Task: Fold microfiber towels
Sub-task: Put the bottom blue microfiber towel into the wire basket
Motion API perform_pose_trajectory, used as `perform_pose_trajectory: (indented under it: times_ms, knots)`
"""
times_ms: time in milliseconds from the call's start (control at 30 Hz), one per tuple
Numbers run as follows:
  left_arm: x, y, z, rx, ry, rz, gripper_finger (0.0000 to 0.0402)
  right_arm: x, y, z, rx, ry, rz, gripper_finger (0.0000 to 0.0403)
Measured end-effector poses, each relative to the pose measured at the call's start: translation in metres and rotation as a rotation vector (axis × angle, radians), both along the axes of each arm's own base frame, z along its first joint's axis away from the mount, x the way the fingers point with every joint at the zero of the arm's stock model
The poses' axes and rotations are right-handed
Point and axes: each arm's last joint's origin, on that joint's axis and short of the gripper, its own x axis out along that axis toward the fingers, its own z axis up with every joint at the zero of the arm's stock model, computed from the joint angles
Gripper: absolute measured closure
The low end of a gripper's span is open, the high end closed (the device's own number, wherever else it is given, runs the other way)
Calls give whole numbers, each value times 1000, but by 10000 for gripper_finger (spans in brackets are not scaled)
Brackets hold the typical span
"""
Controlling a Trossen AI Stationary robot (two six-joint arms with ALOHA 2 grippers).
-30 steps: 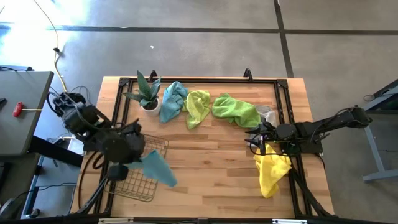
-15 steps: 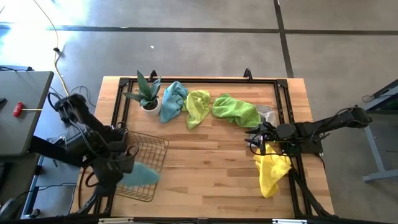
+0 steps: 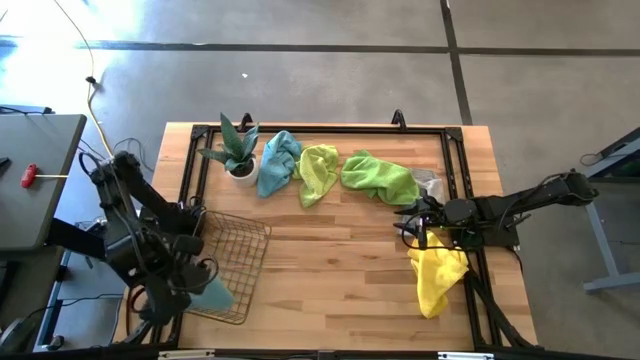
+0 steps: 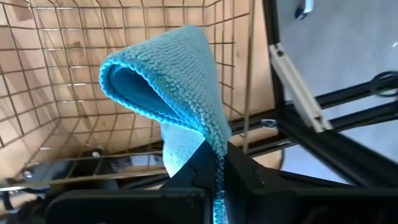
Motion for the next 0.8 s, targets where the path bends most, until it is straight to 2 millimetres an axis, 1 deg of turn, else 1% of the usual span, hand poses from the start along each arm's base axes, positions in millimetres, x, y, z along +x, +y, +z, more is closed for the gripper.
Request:
perform_pose_trajectory:
  times_ms: [233,367,600,800]
  knots:
    - [5,3,-23,51,31,-67,397,0,0,0,0,0,0,215]
    - [11,7,-38,71,30,-120,397,0,0,0,0,0,0,215]
    - [22,20,-70,115,65,-212,397,0,0,0,0,0,0,215]
    - [28,35,-93,171,87,-204,397,0,0,0,0,0,0,215]
